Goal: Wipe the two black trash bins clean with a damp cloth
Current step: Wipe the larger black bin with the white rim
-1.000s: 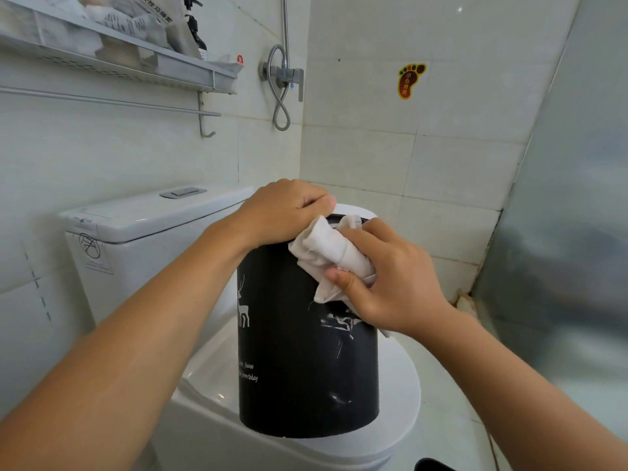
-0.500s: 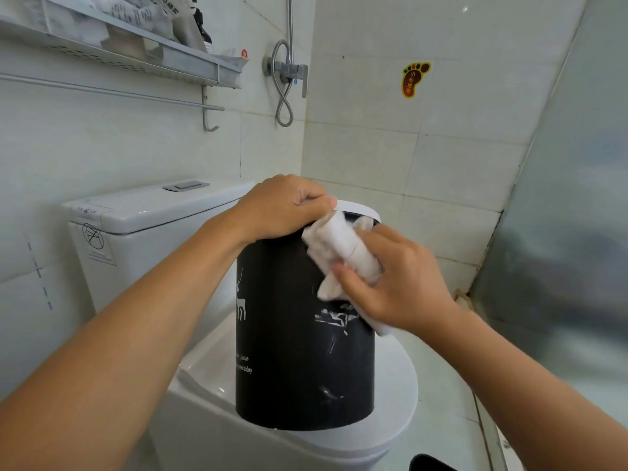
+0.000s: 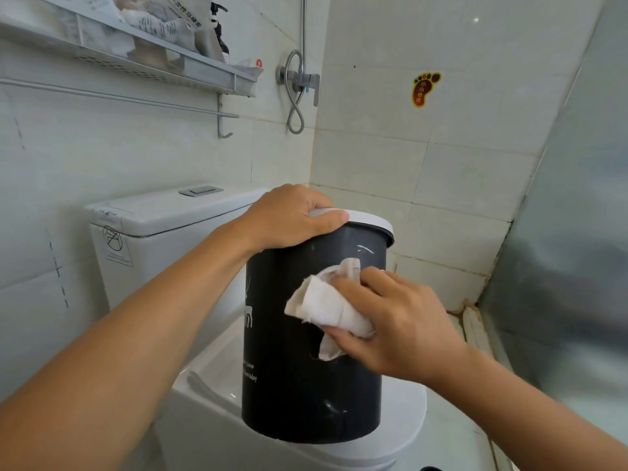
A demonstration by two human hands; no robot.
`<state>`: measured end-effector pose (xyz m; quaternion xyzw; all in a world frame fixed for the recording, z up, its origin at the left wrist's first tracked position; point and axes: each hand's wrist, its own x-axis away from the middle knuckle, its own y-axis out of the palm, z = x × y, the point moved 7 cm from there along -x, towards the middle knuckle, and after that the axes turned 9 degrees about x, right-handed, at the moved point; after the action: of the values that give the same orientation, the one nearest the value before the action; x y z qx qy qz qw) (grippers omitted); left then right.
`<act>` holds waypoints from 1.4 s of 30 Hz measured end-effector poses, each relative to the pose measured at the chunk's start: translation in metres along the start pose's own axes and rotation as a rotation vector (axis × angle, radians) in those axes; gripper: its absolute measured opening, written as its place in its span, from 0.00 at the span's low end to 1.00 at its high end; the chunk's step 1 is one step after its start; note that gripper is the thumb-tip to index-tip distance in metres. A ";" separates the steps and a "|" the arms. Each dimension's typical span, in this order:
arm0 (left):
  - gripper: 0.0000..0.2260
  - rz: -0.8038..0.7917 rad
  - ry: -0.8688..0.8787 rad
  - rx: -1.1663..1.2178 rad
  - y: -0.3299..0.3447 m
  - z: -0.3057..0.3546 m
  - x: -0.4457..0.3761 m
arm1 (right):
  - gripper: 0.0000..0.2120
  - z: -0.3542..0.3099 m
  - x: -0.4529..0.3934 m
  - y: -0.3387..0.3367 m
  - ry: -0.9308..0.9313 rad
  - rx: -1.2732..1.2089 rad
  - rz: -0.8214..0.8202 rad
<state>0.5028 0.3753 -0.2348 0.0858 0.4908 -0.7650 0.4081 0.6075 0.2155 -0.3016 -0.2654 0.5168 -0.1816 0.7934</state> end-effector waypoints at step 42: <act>0.26 0.031 -0.127 -0.111 -0.002 -0.006 -0.006 | 0.20 0.014 0.042 0.014 0.193 -0.160 0.000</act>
<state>0.5034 0.3838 -0.2329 0.0217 0.5043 -0.7340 0.4543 0.6371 0.2062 -0.3360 -0.3094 0.6034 -0.1646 0.7163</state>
